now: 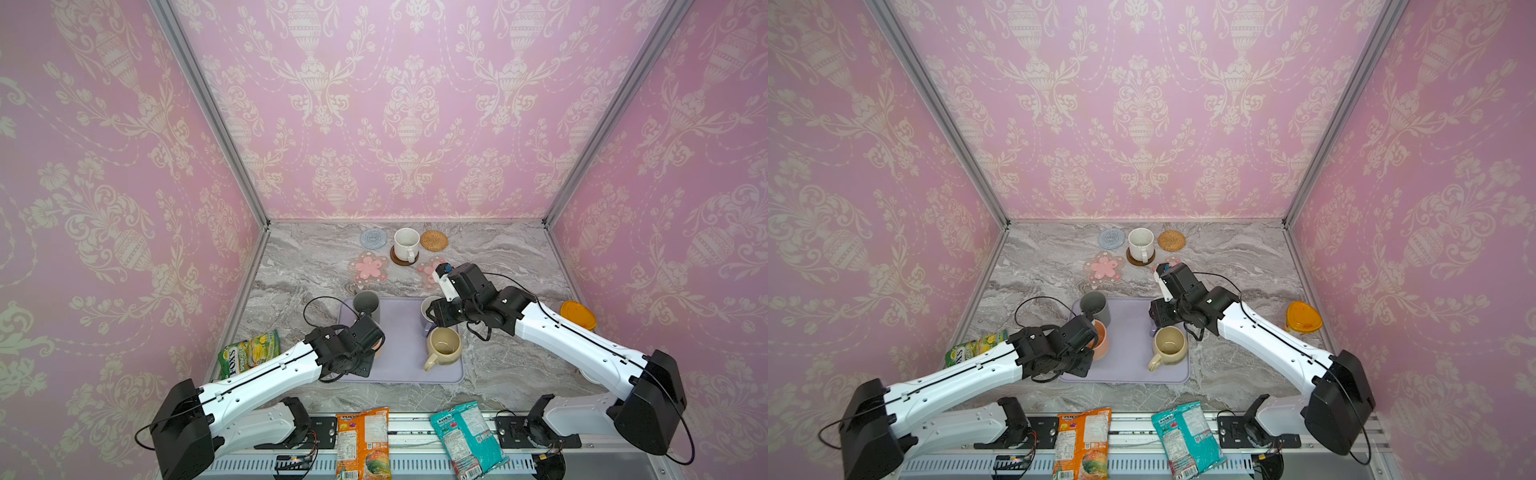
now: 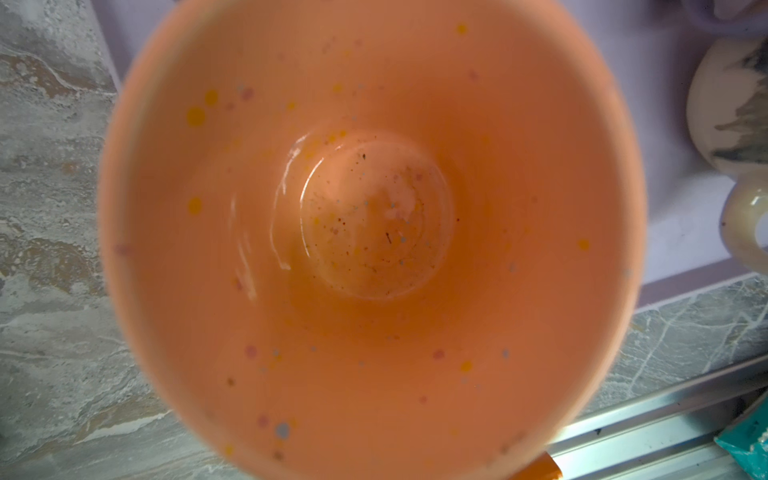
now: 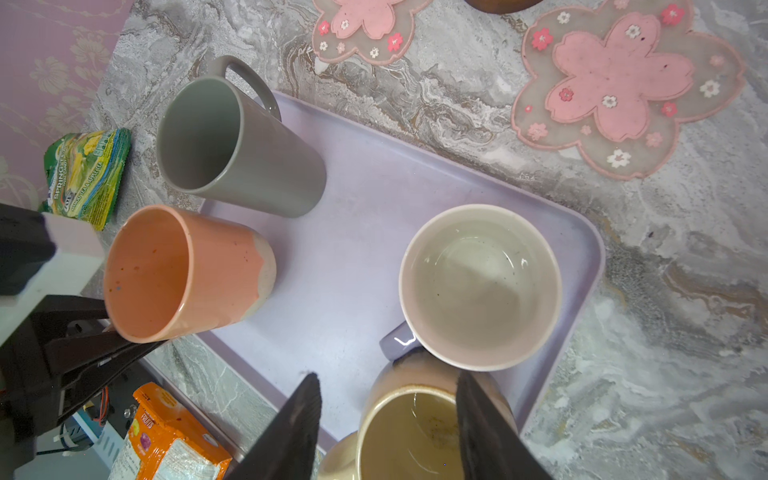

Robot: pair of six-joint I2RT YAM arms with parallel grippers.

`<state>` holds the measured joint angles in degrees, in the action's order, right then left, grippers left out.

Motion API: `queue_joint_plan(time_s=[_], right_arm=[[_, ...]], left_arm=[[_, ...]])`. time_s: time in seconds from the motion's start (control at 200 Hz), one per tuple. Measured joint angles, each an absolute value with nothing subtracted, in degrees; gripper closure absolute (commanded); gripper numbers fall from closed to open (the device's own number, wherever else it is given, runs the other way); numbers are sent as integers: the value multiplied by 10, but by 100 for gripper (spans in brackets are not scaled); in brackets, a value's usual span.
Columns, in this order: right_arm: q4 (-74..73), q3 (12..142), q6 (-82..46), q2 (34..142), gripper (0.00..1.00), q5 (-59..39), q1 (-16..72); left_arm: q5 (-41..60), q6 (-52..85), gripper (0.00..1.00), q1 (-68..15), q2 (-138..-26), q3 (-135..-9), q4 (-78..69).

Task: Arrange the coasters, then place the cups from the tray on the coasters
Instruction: 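Carry the peach mug with the left gripper across the tray toward the grey mug, then carry the peach mug with the left gripper past the grey mug toward the flower coaster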

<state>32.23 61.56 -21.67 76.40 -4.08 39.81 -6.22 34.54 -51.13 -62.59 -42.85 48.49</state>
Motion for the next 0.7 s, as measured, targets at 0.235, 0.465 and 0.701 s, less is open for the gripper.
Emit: queue_joint_plan(time_s=[0.235, 0.465, 0.701], right_arm=[[322, 616, -217, 764, 46, -41, 398], [322, 616, -217, 764, 46, -41, 398], [320, 615, -217, 762, 46, -41, 398]], left_arm=[[-59, 340, 100, -532, -618, -481, 523], [-63, 317, 100, -539, -615, -565, 559], [-80, 260, 100, -539, -615, -634, 595]])
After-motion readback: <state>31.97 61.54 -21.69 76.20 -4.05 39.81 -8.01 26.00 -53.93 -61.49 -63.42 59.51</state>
